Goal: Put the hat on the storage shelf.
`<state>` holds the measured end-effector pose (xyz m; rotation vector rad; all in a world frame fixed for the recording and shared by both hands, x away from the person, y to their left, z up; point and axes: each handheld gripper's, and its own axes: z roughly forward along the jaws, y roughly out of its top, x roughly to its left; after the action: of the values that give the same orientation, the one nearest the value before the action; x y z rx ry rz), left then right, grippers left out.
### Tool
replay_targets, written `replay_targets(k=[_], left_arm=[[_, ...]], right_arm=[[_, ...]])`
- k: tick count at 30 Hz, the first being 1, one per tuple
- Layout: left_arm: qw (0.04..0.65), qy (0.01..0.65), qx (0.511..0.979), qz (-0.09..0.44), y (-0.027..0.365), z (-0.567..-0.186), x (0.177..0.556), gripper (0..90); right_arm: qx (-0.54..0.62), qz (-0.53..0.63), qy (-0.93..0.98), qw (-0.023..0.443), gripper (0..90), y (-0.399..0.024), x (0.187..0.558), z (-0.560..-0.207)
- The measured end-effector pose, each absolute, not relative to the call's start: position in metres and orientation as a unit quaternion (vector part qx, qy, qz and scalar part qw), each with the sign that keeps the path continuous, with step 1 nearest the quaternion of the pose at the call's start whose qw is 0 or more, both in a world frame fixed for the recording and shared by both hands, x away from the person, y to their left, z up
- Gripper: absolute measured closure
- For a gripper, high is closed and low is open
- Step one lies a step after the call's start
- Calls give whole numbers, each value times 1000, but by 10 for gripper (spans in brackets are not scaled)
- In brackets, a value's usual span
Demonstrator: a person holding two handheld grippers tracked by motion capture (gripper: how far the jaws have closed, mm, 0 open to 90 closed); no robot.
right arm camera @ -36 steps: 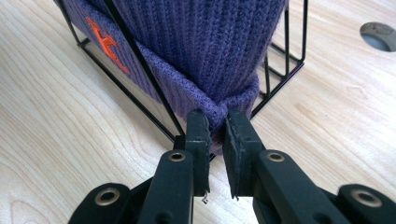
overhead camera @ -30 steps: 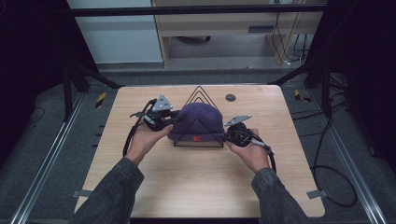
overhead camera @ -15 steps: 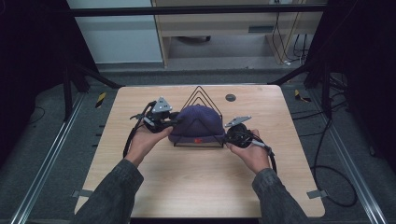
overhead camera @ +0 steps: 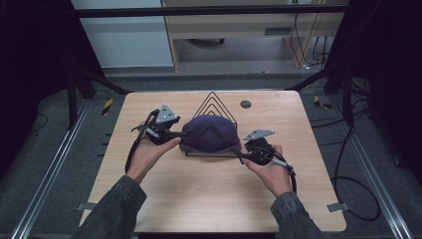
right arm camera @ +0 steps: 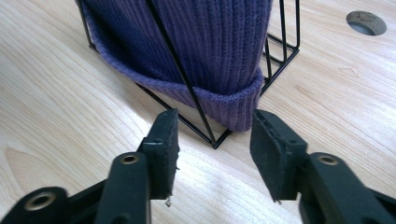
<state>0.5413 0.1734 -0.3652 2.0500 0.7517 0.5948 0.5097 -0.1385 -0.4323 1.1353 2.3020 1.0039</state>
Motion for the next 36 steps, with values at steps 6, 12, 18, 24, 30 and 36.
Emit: replay_targets(k=[6, 12, 18, 24, 30, 36], left_arm=[[423, 303, 822, 232, 172, -366, 536, 184], [420, 308, 823, 227, 168, -369, 534, 111], [421, 305, 823, 226, 166, -369, 527, 84], [418, 299, 829, 219, 164, -371, 519, 76], [413, 296, 834, 214, 164, -373, 512, 73], [411, 290, 838, 210, 165, -375, 502, 71]], right_arm=[[404, 363, 814, 204, 419, -137, 505, -426], [405, 370, 810, 207, 337, -135, 505, -420], [392, 384, 808, 214, 276, -130, 498, -410], [383, 393, 805, 226, 239, -125, 490, -399], [371, 399, 805, 234, 215, -118, 485, -393], [365, 403, 805, 237, 204, -114, 480, -391]])
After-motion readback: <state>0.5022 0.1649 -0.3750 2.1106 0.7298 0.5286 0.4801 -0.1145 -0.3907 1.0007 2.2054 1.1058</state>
